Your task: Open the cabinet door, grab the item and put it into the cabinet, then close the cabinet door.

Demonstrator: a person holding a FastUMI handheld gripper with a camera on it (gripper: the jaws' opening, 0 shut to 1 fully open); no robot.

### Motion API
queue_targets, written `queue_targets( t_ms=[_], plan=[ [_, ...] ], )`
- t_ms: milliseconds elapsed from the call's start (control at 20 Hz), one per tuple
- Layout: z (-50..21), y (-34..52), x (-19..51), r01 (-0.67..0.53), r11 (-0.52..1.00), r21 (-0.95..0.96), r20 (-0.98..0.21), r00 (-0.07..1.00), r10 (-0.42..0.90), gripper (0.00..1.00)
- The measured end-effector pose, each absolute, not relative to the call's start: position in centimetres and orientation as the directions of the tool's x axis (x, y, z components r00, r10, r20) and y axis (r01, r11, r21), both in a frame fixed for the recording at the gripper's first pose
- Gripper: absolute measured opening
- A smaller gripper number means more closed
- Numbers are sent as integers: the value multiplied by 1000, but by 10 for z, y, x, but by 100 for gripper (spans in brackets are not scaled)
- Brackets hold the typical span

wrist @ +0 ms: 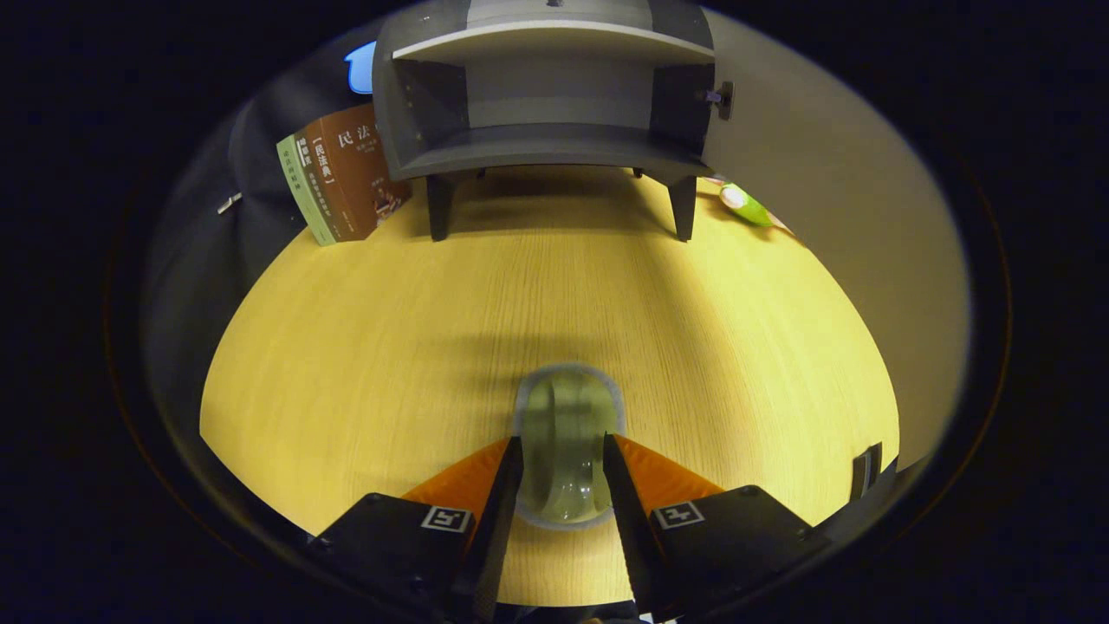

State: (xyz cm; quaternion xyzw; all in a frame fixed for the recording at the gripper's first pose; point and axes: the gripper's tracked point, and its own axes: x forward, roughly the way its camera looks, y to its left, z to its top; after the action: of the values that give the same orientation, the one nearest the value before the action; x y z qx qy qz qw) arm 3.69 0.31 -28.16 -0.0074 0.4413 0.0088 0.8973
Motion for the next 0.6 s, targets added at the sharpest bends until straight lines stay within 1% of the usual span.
queue_targets(
  t_ms=[250,400,600],
  plan=[
    [-280,-1,45,4,1000,-13,-800,600,-13,20],
    [-266,2,48,24,999,27,-788,615,7,19],
    [-208,5,54,23,996,89,-743,667,51,20]
  ],
)
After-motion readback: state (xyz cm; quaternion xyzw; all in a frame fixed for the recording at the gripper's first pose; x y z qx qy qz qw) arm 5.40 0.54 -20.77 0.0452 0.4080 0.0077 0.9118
